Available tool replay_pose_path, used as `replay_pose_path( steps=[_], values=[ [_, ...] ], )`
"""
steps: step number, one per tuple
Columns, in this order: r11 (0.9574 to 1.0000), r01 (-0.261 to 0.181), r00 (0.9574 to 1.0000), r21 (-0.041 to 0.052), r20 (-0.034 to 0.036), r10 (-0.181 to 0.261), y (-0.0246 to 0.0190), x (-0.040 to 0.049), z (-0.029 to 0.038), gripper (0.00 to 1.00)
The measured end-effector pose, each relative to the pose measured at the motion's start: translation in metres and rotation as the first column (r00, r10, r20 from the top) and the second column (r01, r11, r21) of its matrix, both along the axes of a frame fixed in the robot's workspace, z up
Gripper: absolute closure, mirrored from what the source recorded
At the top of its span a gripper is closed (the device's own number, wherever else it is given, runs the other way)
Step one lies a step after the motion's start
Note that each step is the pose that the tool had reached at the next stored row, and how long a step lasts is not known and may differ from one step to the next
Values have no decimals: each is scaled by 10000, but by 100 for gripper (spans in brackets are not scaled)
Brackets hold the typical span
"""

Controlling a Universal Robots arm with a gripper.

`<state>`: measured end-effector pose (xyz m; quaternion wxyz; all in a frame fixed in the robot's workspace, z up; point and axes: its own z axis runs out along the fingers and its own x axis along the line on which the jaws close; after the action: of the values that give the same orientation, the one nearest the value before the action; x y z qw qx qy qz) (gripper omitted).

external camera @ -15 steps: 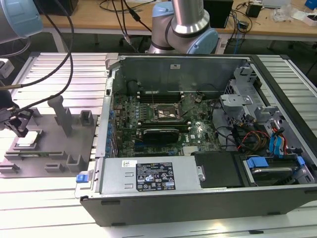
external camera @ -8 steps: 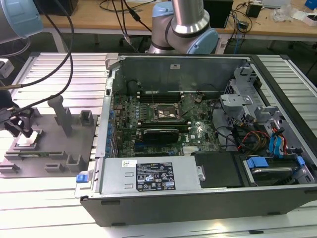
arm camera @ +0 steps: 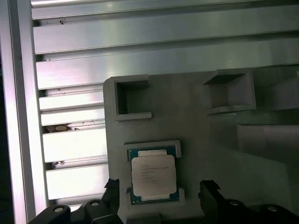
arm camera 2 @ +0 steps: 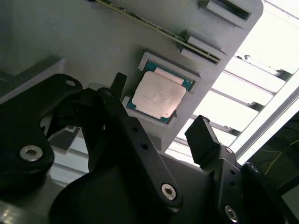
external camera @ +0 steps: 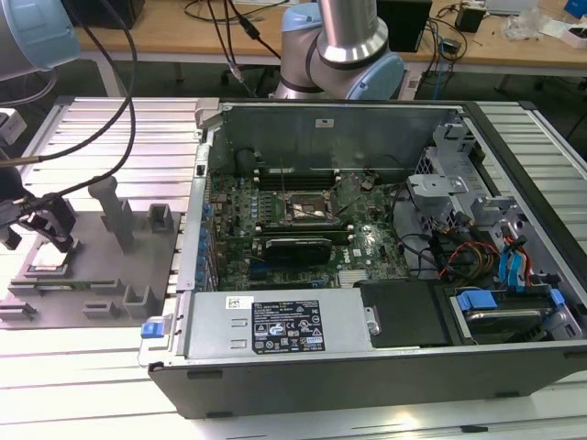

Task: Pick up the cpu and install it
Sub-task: 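Pick up the cpu and move it towards the insertion slot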

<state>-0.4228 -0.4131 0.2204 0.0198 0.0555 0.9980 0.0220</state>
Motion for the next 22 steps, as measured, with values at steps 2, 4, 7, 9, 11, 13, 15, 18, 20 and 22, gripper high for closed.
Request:
replay_pose_path(
  steps=[2, 4, 7, 9, 11, 13, 15, 18, 20, 22],
  values=[
    [10000, -25, 10000, -4, 1, 25, 0, 0, -20, 22],
    [10000, -86, 10000, -6, 0, 86, 0, 0, -59, 22],
    [9999, -157, 9999, -6, -53, 157, 1, 0, -134, 22],
    [9998, -204, 9996, -4, -173, 204, 0, 3, -188, 22],
    [9998, -222, 9994, -2, -249, 221, 0, 8, -210, 22],
    [9996, -267, 9991, 13, -320, 267, 1, 16, -234, 22],
    [9994, -359, 9988, 20, -320, 359, 1, 24, -253, 22],
    [9986, -534, 9981, 47, -318, 535, 8, 40, -289, 22],
    [9982, -591, 9977, 59, -317, 593, 18, 42, -318, 22],
    [9980, -635, 9975, 68, -318, 637, 30, 42, -356, 22]
  ],
)
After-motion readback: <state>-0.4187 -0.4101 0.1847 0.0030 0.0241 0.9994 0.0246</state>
